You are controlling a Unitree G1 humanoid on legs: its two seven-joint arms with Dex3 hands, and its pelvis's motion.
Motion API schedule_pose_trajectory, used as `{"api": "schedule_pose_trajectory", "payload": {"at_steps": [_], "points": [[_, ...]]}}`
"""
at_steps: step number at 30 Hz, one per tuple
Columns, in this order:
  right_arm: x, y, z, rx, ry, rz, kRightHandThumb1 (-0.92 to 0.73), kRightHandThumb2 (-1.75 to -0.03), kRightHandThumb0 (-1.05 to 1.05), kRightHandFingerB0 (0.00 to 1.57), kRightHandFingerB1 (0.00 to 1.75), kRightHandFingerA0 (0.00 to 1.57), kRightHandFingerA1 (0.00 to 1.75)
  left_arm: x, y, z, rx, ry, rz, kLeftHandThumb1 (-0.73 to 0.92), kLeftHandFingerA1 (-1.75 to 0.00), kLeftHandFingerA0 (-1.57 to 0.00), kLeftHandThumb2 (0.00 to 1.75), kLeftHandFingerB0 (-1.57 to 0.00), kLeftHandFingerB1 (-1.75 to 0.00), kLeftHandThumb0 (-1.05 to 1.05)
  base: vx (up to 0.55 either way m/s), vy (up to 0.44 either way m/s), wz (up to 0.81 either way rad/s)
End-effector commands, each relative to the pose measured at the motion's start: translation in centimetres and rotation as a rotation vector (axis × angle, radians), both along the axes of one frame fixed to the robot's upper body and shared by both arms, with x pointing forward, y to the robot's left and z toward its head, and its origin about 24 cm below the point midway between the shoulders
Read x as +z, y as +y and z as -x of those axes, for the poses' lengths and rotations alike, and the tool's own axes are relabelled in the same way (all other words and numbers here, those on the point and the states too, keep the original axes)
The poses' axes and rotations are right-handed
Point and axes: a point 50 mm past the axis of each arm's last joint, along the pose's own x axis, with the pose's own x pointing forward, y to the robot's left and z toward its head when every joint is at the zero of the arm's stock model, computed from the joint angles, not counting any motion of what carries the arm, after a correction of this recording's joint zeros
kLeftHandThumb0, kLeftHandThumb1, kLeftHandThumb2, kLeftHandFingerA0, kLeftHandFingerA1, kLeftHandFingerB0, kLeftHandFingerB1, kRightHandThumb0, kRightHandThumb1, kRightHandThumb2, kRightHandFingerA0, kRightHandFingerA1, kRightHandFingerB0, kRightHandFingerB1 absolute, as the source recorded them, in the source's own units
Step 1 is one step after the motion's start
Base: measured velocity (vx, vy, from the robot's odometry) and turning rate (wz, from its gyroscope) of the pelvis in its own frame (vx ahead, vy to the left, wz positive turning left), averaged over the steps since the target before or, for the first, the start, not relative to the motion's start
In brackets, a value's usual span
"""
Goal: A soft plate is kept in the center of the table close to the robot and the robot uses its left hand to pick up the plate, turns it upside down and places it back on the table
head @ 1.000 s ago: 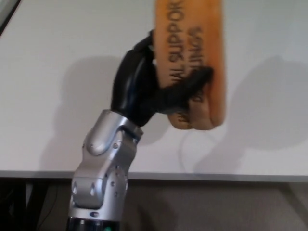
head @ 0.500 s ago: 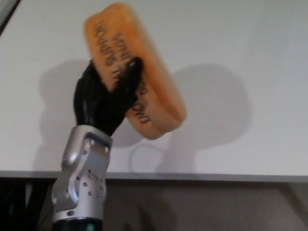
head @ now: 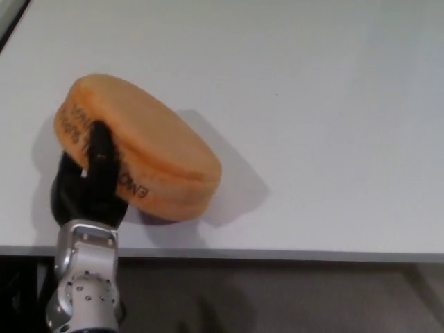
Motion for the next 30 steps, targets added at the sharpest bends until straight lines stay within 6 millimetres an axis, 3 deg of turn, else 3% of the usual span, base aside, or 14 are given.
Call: {"api": "schedule_pose_trajectory", "payload": {"at_steps": [1, 2, 4, 5, 6, 7, 9, 11, 12, 21, 22, 23, 26, 30], "points": [[0.3, -0.5, 0.2, 0.045, 0.049, 0.025, -0.85, -0.67, -0.67, 0.23, 0.29, 0.48, 0.37, -7.4, -7.1, 5.5, 0.259, 0.502, 0.681, 0.51, -1.38, -1.2, 0.91, -0.29, -0.6, -0.33, 0.0, 0.0, 0.0], [0.3, -0.4, 0.2, 0.044, 0.048, 0.023, -0.85, -0.67, -0.67, 0.23, 0.29, 0.49, 0.37, -7.5, -7.0, 5.5, 0.239, 0.533, 0.679, 0.74, -1.75, -0.97, 0.61, -0.29, -0.45, -0.25, 0.0, 0.0, 0.0], [0.4, -0.4, 0.1, 0.042, 0.045, 0.02, -0.85, -0.67, -0.67, 0.23, 0.29, 0.49, 0.37, -7.7, -6.9, 5.6, 0.209, 0.581, 0.675, 0.74, -1.75, -0.97, 0.61, -0.29, -0.45, -0.25, 0.0, 0.0, 0.0], [0.4, -0.4, 0.2, 0.041, 0.044, 0.02, -0.84, -0.66, -0.68, 0.23, 0.29, 0.5, 0.38, -8.0, -6.9, 5.7, 0.157, 0.628, 0.656, 0.74, -1.75, -0.97, 0.69, -0.43, -0.73, -0.3, 0.0, 0.0, 0.0], [0.4, -0.4, 0.2, 0.041, 0.044, 0.021, -0.84, -0.66, -0.69, 0.23, 0.29, 0.5, 0.38, -8.4, -6.8, 5.8, 0.093, 0.685, 0.616, 0.65, -1.38, -1.2, 1.0, -0.67, -0.94, -0.38, 0.0, 0.0, 0.0], [0.4, -0.4, 0.2, 0.042, 0.046, 0.023, -0.84, -0.66, -0.69, 0.23, 0.29, 0.5, 0.38, -8.6, -6.8, 5.9, 0.042, 0.732, 0.576, 0.65, -1.38, -1.2, 1.0, -0.67, -0.94, -0.38, 0.0, 0.0, 0.0], [0.4, -0.4, 0.1, 0.046, 0.049, 0.022, -0.84, -0.66, -0.69, 0.23, 0.29, 0.49, 0.38, -9.0, -6.8, 6.1, -0.029, 0.798, 0.497, 0.61, -1.53, -1.28, 0.91, -0.78, -1.23, -0.48, 0.0, 0.0, 0.0], [0.4, -0.4, 0.1, 0.049, 0.048, 0.023, -0.84, -0.66, -0.68, 0.22, 0.29, 0.48, 0.38, -9.3, -6.7, 6.3, -0.139, 0.827, 0.332, 0.58, -1.54, -1.29, 0.89, -0.81, -1.24, -0.51, 0.0, 0.0, 0.0], [0.5, -0.4, 0.1, 0.051, 0.048, 0.024, -0.84, -0.66, -0.69, 0.22, 0.28, 0.49, 0.37, -9.5, -6.9, 6.5, -0.199, 0.812, 0.254, 0.56, -1.51, -1.28, 0.89, -0.69, -1.13, -0.46, 0.0, 0.0, 0.0], [0.5, -0.4, 0.0, 0.05, 0.052, 0.02, -0.85, -0.67, -0.67, 0.22, 0.29, 0.49, 0.37, -8.7, -8.3, 6.8, -0.373, 0.793, 0.073, 0.54, -1.49, -1.25, 0.88, -0.69, -1.14, -0.46, 0.0, 0.0, 0.0], [0.5, -0.4, 0.0, 0.052, 0.052, 0.016, -0.84, -0.66, -0.67, 0.22, 0.29, 0.49, 0.38, -8.7, -8.6, 7.0, -0.384, 0.787, 0.055, 0.53, -1.5, -1.26, 0.87, -0.7, -1.17, -0.47, 0.0, 0.0, 0.0], [0.5, -0.4, 0.0, 0.05, 0.049, 0.018, -0.69, -1.01, -0.71, 0.16, 0.44, 0.44, 0.54, -8.8, -8.9, 7.2, -0.407, 0.783, 0.051, 0.72, -1.75, -0.98, 0.61, -0.53, -1.56, -0.38, 0.0, 0.0, 0.0], [0.5, -0.5, 0.0, 0.047, 0.046, 0.025, -0.69, -1.01, -0.72, 0.17, 0.44, 0.44, 0.53, -9.1, -9.7, 7.7, -0.463, 0.793, 0.033, 0.74, -1.75, -0.99, 0.61, -0.57, -1.67, -0.39, 0.0, 0.0, 0.0], [0.6, -0.4, -0.1, 0.051, 0.041, 0.032, -0.7, -1.01, -0.71, 0.17, 0.44, 0.44, 0.53, -9.2, -10.8, 8.2, -0.522, 0.8, 0.054, 0.75, -1.75, -0.96, 0.61, -0.54, -1.63, -0.39, 0.0, 0.0, 0.0]]}}
